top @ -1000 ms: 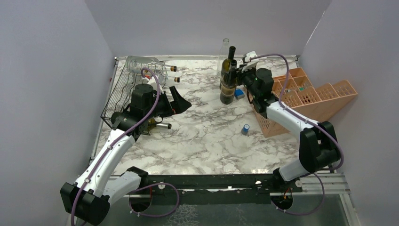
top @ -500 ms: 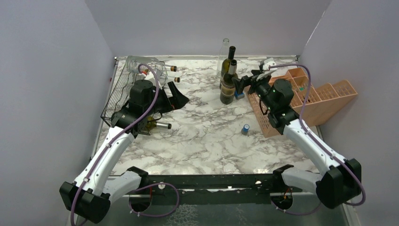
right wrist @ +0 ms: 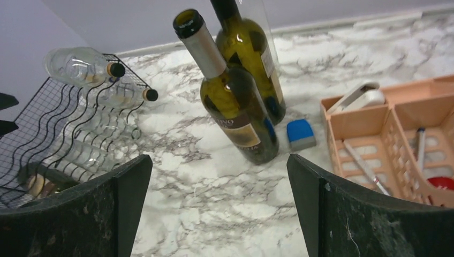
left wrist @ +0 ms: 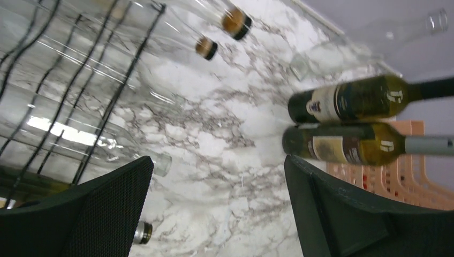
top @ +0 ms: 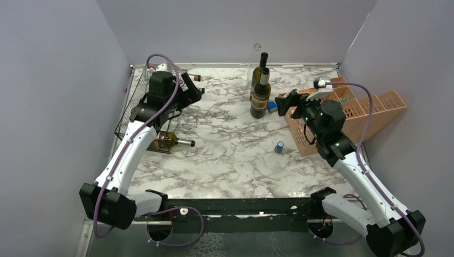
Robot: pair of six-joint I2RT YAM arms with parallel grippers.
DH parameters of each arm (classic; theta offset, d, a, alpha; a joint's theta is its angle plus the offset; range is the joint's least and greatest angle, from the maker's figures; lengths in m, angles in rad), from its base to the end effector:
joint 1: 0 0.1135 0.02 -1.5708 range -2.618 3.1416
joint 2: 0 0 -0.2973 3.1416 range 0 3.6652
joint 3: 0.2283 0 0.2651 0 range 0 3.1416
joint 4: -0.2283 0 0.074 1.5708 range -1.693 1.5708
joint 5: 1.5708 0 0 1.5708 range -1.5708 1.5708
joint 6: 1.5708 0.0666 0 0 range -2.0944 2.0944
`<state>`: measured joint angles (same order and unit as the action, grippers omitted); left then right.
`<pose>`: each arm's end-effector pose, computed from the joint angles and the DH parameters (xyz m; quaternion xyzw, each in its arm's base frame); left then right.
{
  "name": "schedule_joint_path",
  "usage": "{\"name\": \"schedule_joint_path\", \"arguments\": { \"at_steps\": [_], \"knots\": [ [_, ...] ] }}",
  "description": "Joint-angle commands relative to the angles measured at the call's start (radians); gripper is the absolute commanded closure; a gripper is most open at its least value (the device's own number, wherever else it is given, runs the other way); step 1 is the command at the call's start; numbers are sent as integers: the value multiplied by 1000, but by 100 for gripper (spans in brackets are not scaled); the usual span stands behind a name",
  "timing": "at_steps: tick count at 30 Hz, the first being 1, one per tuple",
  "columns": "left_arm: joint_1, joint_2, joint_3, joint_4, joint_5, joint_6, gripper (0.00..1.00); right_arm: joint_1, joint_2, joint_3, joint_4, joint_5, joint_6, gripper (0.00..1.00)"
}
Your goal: Take the wine bottle off the wine rack
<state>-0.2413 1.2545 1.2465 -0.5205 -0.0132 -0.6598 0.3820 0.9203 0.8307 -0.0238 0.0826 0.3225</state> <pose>0.2989 -0.0727 0.3831 -0.1834 0.8476 -0.2117 0.4507 0.2266 0.0851 0.3709 0.0053 0.7459 0.2006 0.6351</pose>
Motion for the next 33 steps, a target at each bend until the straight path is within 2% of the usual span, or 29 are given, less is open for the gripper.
{"name": "schedule_joint_path", "arguments": {
  "at_steps": [1,3,7,12,14,18,26,29,33],
  "knots": [
    [98,90,98,8,-37,-75,1,-5,24,36,-96,0,206,0],
    [113,136,141,24,-46,-81,1,-6,30,40,-80,-51,214,0],
    [128,199,201,22,-48,-74,2,-5,11,68,-81,-163,122,0],
    [128,184,127,24,13,-76,4,-5,-60,80,-128,-71,33,0],
    [128,164,82,21,64,-54,3,-6,-87,46,-89,-155,-66,0],
    [125,80,9,7,114,24,4,-5,-83,6,-24,-328,-107,0],
    [126,-93,-63,-54,176,219,3,6,116,102,-61,-637,-154,0],
    [126,-152,-75,-54,184,262,1,75,189,120,-57,-605,-153,0],
    [126,-224,-90,-40,192,276,1,289,303,161,-41,-446,-170,0]
  ]
}}
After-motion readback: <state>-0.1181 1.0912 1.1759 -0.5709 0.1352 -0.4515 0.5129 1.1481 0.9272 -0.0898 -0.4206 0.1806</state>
